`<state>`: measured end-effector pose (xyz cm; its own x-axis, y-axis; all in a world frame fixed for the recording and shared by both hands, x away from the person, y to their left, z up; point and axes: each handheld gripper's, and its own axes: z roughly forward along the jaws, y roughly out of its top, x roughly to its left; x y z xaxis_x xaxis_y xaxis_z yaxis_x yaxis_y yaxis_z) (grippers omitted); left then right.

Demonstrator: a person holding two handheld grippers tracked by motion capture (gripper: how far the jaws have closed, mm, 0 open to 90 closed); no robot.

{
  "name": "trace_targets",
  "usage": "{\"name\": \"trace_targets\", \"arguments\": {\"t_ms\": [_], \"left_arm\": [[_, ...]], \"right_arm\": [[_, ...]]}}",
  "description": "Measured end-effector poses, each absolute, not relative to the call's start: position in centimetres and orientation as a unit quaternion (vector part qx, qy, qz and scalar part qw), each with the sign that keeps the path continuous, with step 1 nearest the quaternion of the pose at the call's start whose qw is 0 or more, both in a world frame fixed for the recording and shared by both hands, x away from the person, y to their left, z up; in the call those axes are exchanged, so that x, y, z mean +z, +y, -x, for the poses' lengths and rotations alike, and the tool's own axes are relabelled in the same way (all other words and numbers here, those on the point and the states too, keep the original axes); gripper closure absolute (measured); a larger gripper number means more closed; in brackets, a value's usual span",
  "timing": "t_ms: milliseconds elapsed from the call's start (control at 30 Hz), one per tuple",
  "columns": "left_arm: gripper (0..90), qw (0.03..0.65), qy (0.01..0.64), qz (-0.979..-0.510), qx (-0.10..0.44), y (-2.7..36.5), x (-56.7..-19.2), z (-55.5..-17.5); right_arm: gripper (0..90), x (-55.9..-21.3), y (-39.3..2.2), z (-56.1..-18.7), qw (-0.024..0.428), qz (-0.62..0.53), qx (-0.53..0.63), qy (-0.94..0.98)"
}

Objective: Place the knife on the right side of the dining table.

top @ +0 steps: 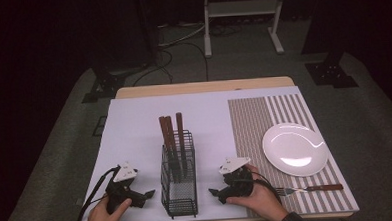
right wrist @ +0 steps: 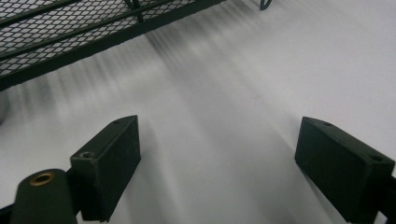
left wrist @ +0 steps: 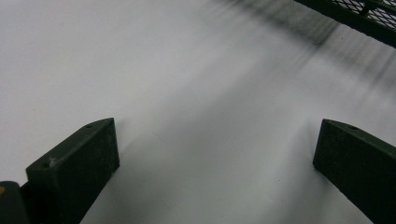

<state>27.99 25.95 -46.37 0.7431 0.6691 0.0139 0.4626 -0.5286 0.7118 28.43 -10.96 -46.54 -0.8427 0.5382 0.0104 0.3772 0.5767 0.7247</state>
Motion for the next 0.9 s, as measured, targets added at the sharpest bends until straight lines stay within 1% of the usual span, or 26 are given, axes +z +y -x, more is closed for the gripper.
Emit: {"name": "trace_targets", "arguments": {"t_ms": [467,733,900], "left_arm": [[0.0,0.358,0.328,-0.862,0.144,26.0,-46.4,-28.0],[0.0,0.358,0.327,-0.862,0.145,26.0,-46.4,-28.0],[0.0,0.358,0.327,-0.862,0.145,26.0,-46.4,-28.0]], "right_arm": [[12.6,-46.2,-11.0,-28.7,0.099,-0.271,0.379,0.879],[12.6,-45.3,-11.0,-29.1,0.100,-0.273,0.384,0.877],[12.6,-44.7,-11.2,-29.3,0.085,-0.279,0.389,0.874]]}}
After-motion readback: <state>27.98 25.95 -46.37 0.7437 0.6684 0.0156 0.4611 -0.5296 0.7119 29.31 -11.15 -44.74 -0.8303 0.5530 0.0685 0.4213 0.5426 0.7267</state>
